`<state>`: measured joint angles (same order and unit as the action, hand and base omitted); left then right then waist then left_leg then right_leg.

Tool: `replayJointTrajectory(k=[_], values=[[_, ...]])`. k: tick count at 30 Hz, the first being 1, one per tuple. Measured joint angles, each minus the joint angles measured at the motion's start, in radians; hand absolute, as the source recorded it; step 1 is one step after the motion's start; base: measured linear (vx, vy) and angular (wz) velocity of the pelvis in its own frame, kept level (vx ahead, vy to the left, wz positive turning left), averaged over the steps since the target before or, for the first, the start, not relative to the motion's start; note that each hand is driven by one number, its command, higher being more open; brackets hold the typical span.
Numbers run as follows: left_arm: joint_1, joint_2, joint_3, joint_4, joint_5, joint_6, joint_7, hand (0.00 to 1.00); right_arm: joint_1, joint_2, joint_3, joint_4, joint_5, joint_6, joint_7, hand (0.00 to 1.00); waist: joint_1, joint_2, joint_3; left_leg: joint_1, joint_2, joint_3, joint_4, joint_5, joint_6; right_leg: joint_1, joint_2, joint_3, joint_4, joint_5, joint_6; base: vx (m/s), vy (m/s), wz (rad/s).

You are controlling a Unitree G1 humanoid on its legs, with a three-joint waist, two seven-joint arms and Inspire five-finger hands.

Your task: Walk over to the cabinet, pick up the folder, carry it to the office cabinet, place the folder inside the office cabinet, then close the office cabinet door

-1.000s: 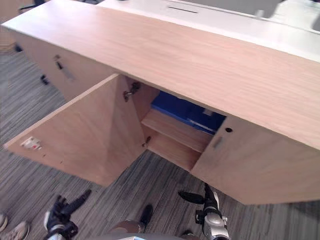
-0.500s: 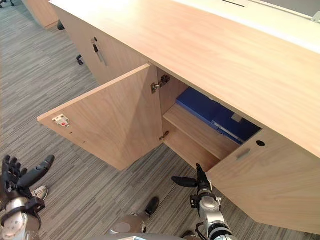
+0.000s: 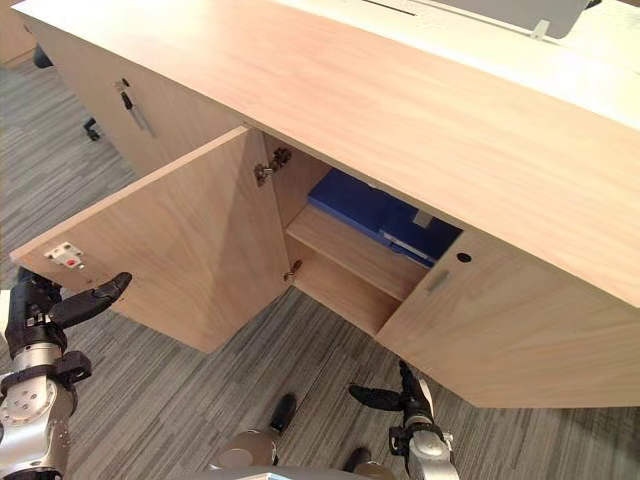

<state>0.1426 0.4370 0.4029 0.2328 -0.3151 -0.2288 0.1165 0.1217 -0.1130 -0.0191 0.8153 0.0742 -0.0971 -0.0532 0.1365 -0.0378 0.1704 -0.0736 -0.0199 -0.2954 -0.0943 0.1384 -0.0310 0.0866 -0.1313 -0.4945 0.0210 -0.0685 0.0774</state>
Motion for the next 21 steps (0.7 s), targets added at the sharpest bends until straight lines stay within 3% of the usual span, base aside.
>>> replayJointTrajectory(k=[5,9,14,21], values=[[0.042,-0.029,-0.009,-0.03,-0.001,-0.008,0.005,1.0,0.001,0.013,0.0,0.001,-0.003,0.001,0.01,1.0,0.001,-0.003,-0.002,0.009,0.004,0.025,0.0,0.0,0.0,0.0,0.001,0.022,-0.001,0.009,-0.002,-0.03,-0.004,-0.12],[0.138,-0.145,-0.034,-0.156,-0.001,-0.025,0.01,1.0,-0.003,0.027,-0.001,0.01,-0.006,0.001,0.009,1.0,0.013,-0.006,-0.004,0.011,0.002,0.051,0.0,-0.004,-0.004,-0.006,-0.004,0.044,-0.003,0.021,0.0,-0.07,0.026,-0.16],[0.349,-0.255,-0.166,-0.321,0.0,-0.063,0.001,1.0,-0.014,0.053,-0.015,0.054,-0.033,0.005,0.007,1.0,0.015,-0.005,-0.004,0.006,0.007,0.108,0.0,-0.001,0.0,-0.018,-0.012,0.063,-0.002,0.031,-0.001,-0.06,0.032,-0.06],[0.453,-0.278,-0.289,-0.321,0.0,-0.055,-0.072,1.0,-0.012,0.06,-0.014,0.066,-0.037,0.006,0.007,1.0,0.011,0.001,-0.014,0.006,0.017,0.169,0.0,0.003,0.005,-0.039,-0.008,0.117,-0.001,0.029,0.008,-0.07,0.02,-0.09]])
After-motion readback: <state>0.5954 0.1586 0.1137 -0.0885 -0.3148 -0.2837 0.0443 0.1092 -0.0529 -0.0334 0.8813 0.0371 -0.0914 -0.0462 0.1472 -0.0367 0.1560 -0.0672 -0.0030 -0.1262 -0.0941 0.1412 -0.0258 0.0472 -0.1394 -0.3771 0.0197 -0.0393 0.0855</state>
